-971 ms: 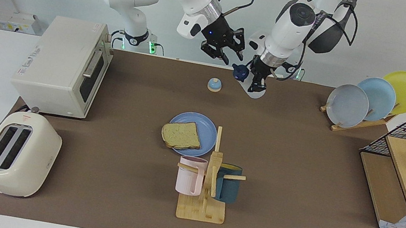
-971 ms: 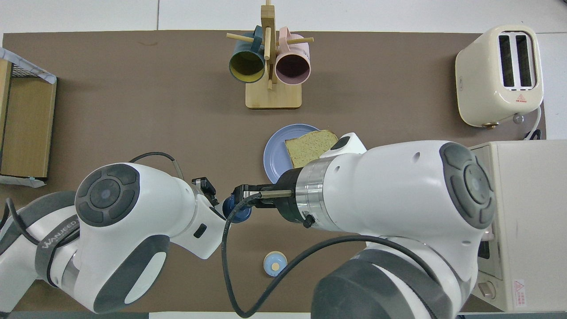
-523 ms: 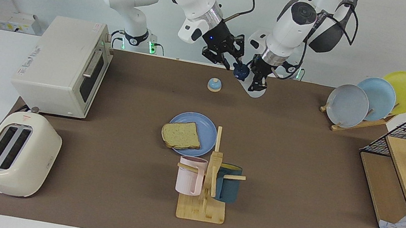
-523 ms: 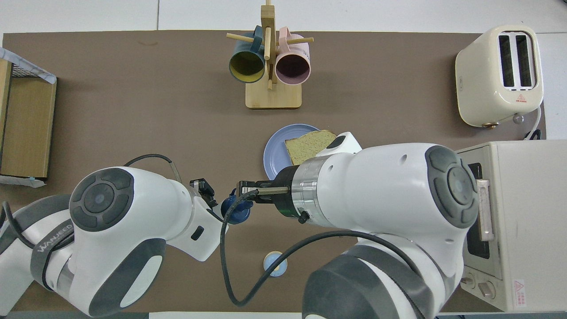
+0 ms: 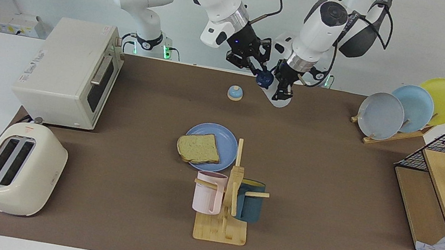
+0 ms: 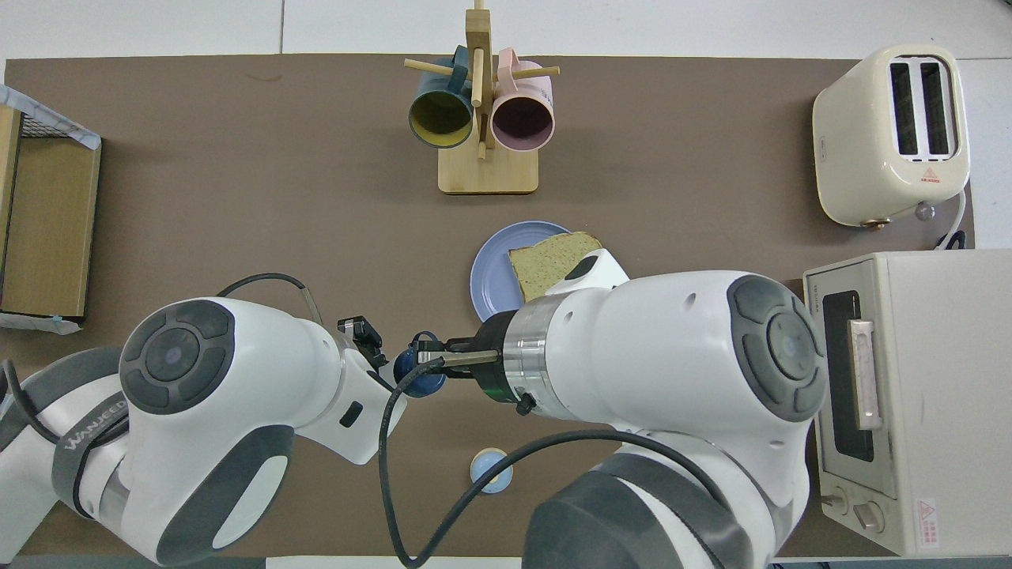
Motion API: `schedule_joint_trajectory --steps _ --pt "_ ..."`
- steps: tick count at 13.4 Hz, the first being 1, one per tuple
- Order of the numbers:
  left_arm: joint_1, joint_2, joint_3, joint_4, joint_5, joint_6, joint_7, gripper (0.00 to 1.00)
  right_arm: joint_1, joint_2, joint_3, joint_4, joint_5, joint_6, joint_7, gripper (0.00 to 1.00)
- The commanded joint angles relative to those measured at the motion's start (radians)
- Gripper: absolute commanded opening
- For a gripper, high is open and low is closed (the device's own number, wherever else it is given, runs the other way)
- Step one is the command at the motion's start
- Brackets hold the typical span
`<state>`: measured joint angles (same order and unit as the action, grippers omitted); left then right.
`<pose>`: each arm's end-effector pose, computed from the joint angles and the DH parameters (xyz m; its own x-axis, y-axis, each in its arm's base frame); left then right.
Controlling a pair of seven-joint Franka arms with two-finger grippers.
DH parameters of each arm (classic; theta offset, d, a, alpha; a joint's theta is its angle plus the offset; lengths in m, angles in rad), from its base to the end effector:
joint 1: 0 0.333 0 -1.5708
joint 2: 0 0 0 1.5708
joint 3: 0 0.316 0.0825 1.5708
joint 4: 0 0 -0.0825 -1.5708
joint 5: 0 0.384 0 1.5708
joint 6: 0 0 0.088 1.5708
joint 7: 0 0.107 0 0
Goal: Put bread on plate and add seasoning
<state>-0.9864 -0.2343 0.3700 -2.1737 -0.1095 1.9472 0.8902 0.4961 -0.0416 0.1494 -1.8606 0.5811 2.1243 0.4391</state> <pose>0.3973 -0.2803 0.4848 0.1029 -0.9855 0.1352 -0.9883 -0.0859 0.1261 0.4475 0.3695 0.5689 0.9995 -0.0194 -0.0264 -0.0310 -0.8213 -0.5697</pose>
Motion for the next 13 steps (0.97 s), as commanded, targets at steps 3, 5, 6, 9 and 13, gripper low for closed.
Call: schedule_joint_trajectory --steps 3,5,6,9,13 --pt "0.0 -0.033 -0.013 -0.021 0.021 0.024 -0.048 0.0 -0.007 -0.012 0.001 -0.011 -0.018 -0.009 0.018 0.22" --pt "0.002 -0.033 -0.013 -0.02 0.021 0.024 -0.05 0.0 -0.008 -0.011 0.001 -0.008 -0.018 -0.007 0.021 0.08" --pt "0.002 -0.031 -0.013 -0.02 0.021 0.024 -0.053 0.0 -0.008 -0.009 0.001 -0.006 -0.018 -0.009 0.024 0.0" --pt "0.002 -0.031 -0.011 -0.02 0.021 0.025 -0.054 0.0 -0.008 -0.004 0.001 0.0 -0.011 0.023 0.101 0.0" --pt "0.003 -0.031 -0.011 -0.02 0.021 0.029 -0.054 0.0 -0.01 -0.001 0.001 0.0 0.031 0.069 0.109 0.0"
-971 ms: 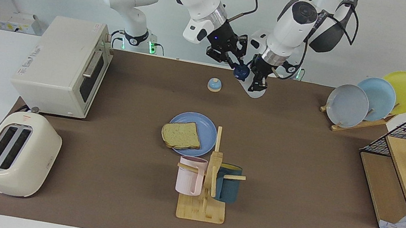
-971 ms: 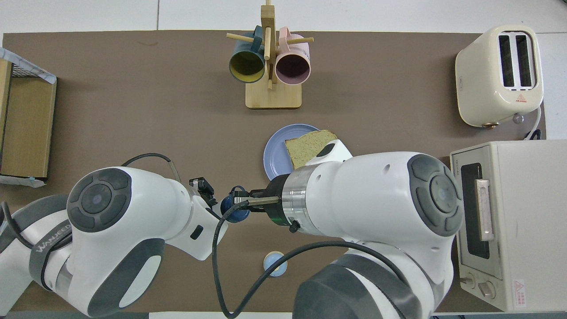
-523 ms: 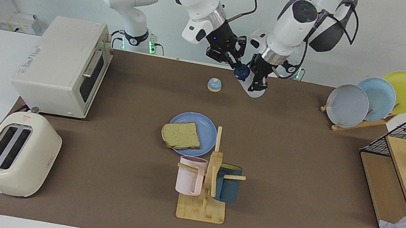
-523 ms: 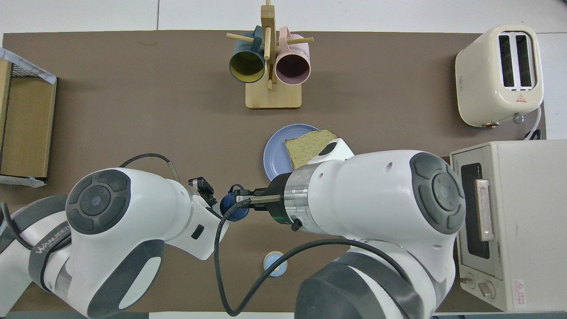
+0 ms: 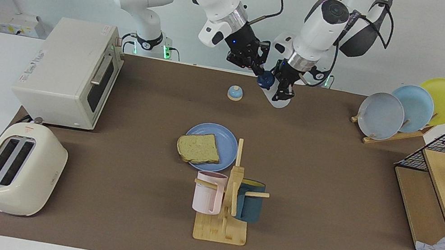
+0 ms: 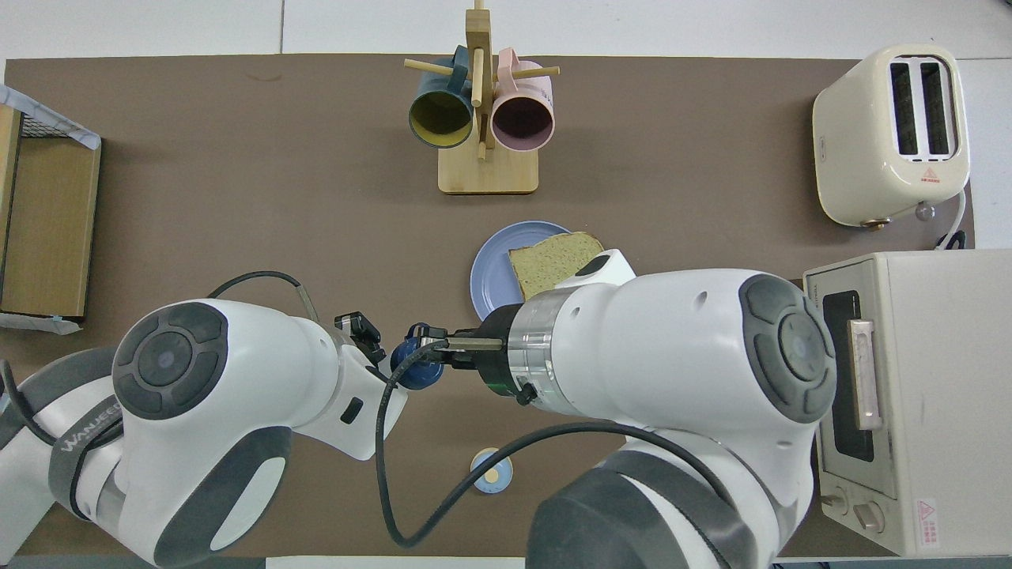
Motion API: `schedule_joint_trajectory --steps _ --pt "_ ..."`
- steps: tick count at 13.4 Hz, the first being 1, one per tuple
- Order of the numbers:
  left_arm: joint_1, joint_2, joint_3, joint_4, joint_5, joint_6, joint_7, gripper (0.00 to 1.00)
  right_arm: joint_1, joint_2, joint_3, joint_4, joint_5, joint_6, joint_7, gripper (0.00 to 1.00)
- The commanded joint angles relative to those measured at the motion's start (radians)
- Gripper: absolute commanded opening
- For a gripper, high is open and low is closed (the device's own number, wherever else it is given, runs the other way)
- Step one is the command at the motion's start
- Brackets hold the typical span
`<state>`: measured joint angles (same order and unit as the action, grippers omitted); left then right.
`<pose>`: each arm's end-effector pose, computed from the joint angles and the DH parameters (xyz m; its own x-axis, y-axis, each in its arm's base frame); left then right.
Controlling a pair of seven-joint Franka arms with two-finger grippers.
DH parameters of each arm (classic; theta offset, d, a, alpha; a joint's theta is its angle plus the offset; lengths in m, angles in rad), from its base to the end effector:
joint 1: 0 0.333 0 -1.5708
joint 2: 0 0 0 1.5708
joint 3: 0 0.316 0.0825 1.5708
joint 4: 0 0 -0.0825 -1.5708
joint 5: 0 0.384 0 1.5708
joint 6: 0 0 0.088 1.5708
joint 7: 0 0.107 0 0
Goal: Put bread on plate and add seasoning
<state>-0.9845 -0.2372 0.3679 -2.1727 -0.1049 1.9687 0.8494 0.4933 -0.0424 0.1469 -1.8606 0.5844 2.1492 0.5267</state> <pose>0.3994 -0.2808 0.4885 0.1421 -0.9793 0.1440 -0.9858 -0.1268 0.1102 0.4517 0.3668 0.5718 0.9922 -0.1095 -0.0601 -0.1240 -0.8067 -0.5777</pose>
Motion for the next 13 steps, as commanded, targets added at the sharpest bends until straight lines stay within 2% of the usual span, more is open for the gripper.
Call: schedule_joint_trajectory --steps 1,8,13 --pt "0.001 -0.028 -0.009 -0.022 0.016 0.007 -0.013 0.0 -0.009 -0.002 0.003 -0.006 0.069 0.079 0.021 0.0" --pt "0.003 -0.028 -0.009 -0.022 0.016 0.006 -0.012 0.0 -0.009 0.001 0.003 -0.014 0.236 0.25 0.019 0.0" --pt "0.004 -0.028 -0.009 -0.022 0.016 0.004 -0.012 0.0 -0.012 -0.001 0.002 -0.015 0.247 0.276 0.019 0.0"
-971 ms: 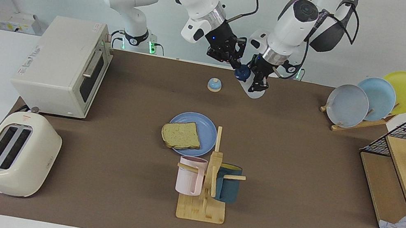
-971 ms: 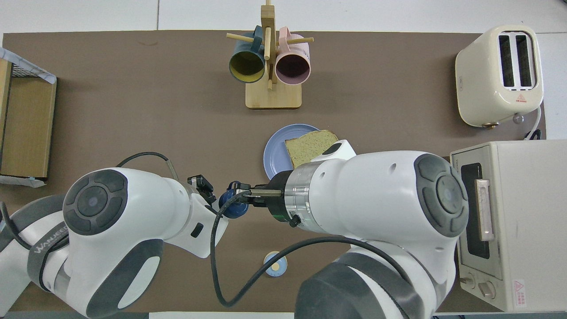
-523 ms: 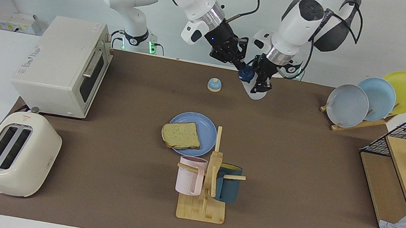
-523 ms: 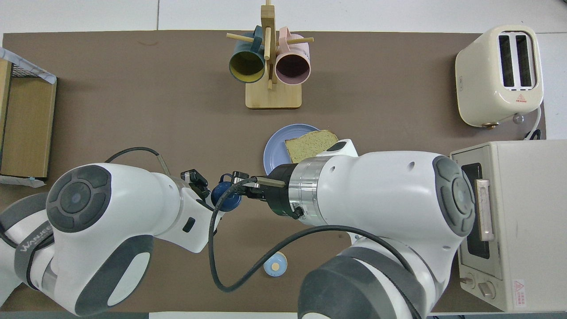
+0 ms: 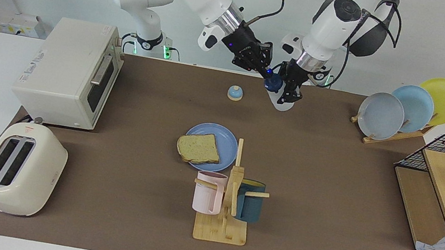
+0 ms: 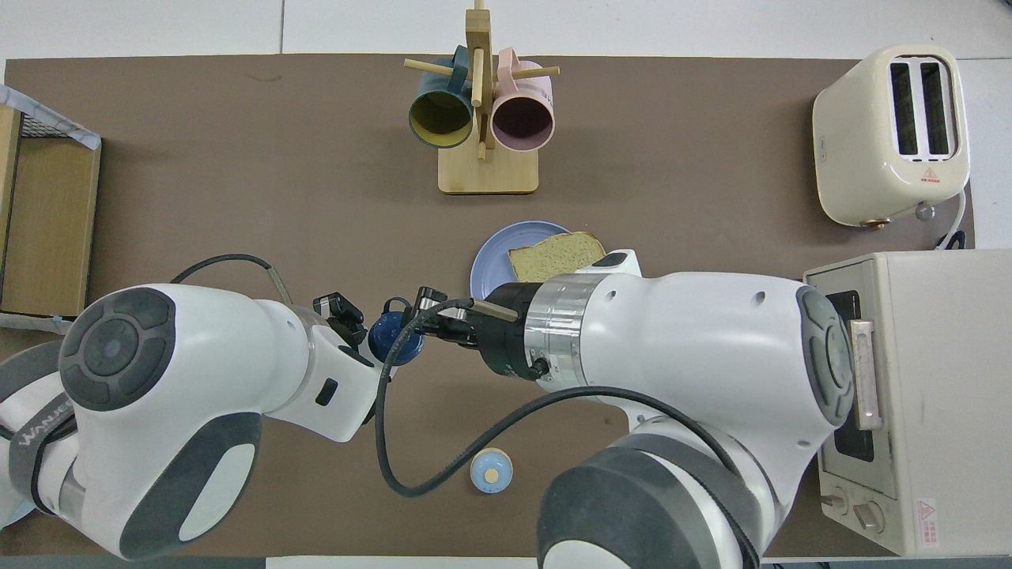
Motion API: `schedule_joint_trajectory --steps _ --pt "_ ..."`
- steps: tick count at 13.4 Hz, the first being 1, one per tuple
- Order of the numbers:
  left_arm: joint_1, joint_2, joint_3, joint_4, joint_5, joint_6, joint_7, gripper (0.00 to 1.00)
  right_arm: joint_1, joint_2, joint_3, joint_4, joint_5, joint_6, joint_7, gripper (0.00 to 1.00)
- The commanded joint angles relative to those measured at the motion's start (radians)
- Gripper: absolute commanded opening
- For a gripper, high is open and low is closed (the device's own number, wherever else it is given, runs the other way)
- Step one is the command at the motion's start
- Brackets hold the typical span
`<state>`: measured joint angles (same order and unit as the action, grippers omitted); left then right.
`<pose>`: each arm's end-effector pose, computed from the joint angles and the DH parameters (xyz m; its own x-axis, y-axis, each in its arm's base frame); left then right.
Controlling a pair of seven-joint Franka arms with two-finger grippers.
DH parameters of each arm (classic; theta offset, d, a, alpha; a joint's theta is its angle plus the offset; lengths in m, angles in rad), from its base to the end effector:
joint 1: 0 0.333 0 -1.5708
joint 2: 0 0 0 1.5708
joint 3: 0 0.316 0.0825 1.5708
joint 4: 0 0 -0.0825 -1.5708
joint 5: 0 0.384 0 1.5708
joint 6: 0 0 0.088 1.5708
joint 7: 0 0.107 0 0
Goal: Put bread on plate and add seasoning
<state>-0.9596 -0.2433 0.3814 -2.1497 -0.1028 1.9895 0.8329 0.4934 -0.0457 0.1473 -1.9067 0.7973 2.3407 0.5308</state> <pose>0.4153 -0.2664 0.5036 0.1941 -0.9648 0.1774 -0.9800 -0.1824 0.0800 0.4642 0.3619 0.5714 0.9573 -0.2642 -0.1174 -0.2652 -0.6408 -0.7204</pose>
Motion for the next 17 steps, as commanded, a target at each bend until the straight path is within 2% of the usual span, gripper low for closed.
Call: schedule_joint_trajectory --steps 1,4,14,15,16,17 --pt "-0.021 -0.024 -0.022 -0.045 0.014 -0.015 0.005 0.0 -0.013 0.003 0.002 0.029 0.036 0.086 0.015 0.0" --pt "-0.021 -0.022 -0.021 -0.045 0.014 -0.017 0.006 0.0 -0.015 -0.008 -0.002 0.012 0.135 0.127 0.003 0.0" --pt "-0.021 -0.022 -0.021 -0.047 0.014 -0.017 0.006 0.0 -0.038 -0.011 -0.002 -0.011 0.2 0.178 0.011 0.0" --pt "-0.021 -0.024 -0.021 -0.045 0.014 -0.017 0.006 0.0 -0.05 -0.013 -0.002 -0.011 0.198 0.174 0.002 0.41" --pt "-0.021 -0.022 -0.021 -0.047 0.014 -0.017 0.006 0.0 -0.05 -0.013 -0.002 -0.011 0.198 0.169 0.012 0.99" --pt "-0.021 -0.022 -0.021 -0.047 0.014 -0.017 0.006 0.0 -0.05 -0.019 -0.005 -0.018 0.194 0.16 0.017 1.0"
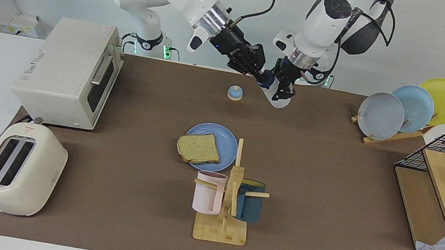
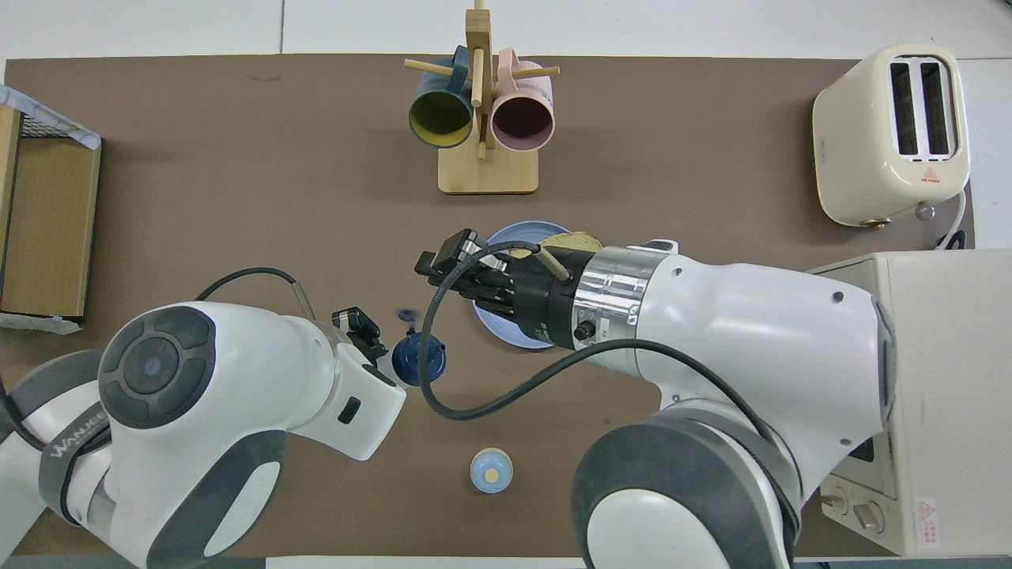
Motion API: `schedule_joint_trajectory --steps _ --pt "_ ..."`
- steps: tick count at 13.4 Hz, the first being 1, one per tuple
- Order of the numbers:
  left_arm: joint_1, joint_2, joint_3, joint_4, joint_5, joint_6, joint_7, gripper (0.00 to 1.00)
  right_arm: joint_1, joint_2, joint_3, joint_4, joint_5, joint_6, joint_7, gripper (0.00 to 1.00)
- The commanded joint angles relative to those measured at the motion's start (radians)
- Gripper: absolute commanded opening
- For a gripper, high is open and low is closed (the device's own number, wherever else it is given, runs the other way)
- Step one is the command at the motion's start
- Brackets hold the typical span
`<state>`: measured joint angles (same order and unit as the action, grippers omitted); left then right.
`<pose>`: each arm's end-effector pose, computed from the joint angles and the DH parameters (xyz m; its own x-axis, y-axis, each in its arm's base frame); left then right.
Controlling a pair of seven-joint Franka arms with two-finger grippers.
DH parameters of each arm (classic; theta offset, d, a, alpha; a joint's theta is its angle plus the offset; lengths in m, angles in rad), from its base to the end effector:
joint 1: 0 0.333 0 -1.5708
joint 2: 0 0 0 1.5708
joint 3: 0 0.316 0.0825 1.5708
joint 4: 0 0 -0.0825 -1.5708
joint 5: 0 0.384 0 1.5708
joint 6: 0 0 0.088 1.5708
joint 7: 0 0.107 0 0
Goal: Put bread on plate and add seasoning
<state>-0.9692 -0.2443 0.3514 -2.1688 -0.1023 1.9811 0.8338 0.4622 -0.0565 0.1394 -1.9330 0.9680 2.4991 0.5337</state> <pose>0.3999 -0.2812 0.4954 0.1550 -0.9755 0.1563 -0.9856 -0.1419 0.0923 0.4873 0.3304 0.5777 0.8838 -0.4337 -0.1758 -0.3834 -0.4558 -0.8032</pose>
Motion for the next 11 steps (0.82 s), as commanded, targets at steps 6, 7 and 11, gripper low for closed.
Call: schedule_joint_trajectory --steps 6,7,11 --pt "0.0 -0.007 0.008 -0.014 0.128 0.001 -0.051 0.0 -0.042 -0.04 0.0 -0.067 -0.03 -0.012 -0.003 1.0" --pt "-0.006 0.009 0.006 0.015 0.183 0.001 -0.076 0.0 -0.068 -0.042 0.0 -0.069 -0.11 -0.029 -0.008 1.0" --pt "-0.022 0.17 -0.012 0.168 0.302 -0.065 -0.173 0.0 -0.232 -0.025 0.002 0.026 -0.467 -0.41 -0.084 1.0"
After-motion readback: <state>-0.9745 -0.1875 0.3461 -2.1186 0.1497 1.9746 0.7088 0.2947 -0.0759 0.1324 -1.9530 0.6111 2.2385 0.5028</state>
